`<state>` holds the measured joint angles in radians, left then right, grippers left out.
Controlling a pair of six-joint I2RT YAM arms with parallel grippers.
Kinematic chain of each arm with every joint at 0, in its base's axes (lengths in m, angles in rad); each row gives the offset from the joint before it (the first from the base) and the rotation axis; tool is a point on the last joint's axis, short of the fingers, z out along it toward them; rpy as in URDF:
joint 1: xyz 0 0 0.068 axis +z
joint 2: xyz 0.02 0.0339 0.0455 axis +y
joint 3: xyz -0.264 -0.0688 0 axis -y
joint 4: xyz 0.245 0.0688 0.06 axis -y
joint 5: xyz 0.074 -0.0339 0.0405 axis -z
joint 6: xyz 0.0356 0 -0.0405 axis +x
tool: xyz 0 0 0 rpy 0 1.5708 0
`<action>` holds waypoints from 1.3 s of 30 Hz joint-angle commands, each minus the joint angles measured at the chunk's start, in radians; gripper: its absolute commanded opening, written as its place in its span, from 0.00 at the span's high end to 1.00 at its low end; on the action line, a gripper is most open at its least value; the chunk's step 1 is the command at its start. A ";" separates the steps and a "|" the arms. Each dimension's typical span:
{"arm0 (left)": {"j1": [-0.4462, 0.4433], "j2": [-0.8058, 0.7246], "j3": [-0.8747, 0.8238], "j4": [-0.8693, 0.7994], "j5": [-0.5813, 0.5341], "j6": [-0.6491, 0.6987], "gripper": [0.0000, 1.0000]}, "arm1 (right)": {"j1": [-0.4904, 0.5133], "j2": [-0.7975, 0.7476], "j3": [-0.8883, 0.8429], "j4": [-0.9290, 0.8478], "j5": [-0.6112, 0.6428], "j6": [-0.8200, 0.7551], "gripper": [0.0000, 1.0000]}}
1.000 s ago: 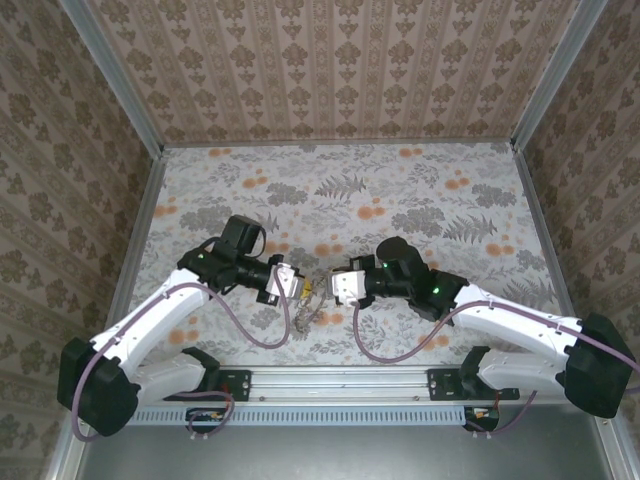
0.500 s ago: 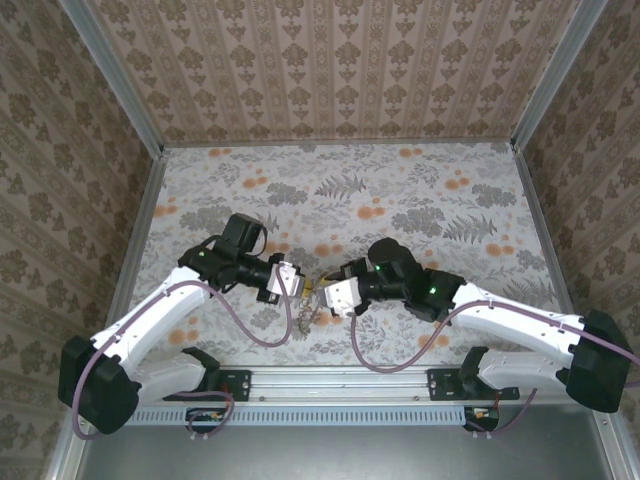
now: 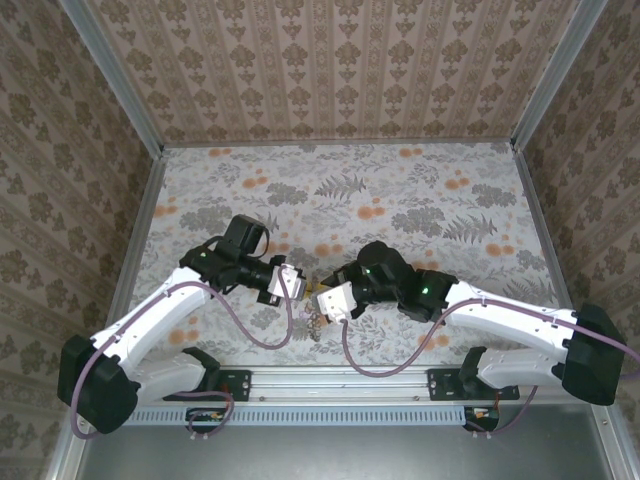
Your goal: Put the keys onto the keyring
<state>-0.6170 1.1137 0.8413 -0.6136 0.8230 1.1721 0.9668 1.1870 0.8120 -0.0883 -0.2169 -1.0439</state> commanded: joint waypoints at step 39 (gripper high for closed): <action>0.042 -0.052 0.011 0.208 0.314 -0.239 1.00 | 0.041 -0.107 -0.106 0.013 0.084 -0.127 0.94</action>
<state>-0.5861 1.1015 0.8421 -0.5175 0.9974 0.9966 0.9997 1.0916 0.7406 -0.0628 -0.1444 -1.1534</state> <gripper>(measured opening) 0.047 0.067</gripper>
